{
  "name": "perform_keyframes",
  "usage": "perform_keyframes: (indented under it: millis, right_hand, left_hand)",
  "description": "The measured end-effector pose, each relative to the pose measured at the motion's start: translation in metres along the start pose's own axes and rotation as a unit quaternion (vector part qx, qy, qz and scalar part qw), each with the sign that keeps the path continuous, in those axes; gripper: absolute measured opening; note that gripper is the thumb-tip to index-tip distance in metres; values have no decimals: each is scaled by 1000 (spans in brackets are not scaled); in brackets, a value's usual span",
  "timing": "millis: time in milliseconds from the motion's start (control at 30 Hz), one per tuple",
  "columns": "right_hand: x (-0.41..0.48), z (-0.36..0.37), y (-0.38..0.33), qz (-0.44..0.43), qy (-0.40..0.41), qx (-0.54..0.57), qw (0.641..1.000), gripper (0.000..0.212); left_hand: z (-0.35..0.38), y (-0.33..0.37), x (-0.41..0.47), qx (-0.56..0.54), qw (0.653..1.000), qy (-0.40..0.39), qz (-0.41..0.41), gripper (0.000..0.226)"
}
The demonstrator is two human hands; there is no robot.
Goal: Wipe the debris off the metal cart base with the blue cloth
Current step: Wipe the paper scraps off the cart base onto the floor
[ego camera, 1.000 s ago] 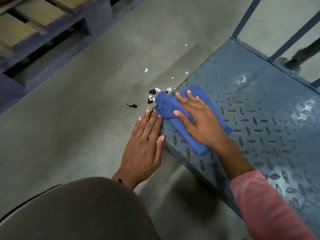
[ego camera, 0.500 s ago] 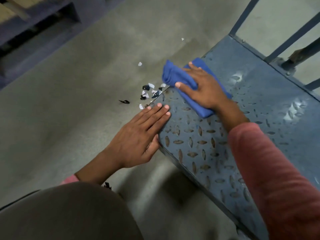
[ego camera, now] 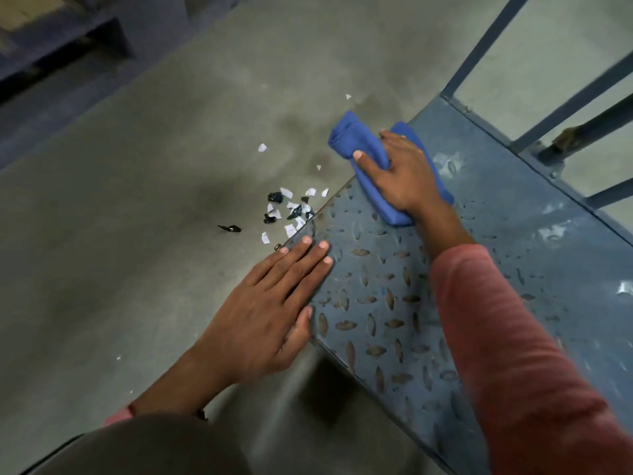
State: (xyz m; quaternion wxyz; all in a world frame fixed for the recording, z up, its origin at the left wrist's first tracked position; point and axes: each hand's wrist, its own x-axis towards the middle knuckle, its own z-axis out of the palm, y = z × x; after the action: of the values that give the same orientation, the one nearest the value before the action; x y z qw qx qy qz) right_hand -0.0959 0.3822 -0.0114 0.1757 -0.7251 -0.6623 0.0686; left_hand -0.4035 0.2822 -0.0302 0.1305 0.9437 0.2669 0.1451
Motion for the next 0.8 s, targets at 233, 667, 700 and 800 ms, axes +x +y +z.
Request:
perform_keyframes:
  millis: [233, 667, 700, 800]
  right_hand:
    - [-38, 8, -51, -19, -52, -12, 998, 56]
    - [19, -18, 24, 120, 5, 20, 993, 71]
    - [15, -17, 21, 107, 7, 24, 994, 67]
    - [-6, -9, 24, 41, 1, 31, 999, 56]
  left_hand:
    - [-1, 7, 1, 23, 1000, -1, -13, 64]
    - [13, 0, 124, 54, 997, -36, 43, 75]
    - [16, 2, 136, 55, 997, -38, 42, 76]
    - [19, 6, 149, 68, 996, -50, 41, 77]
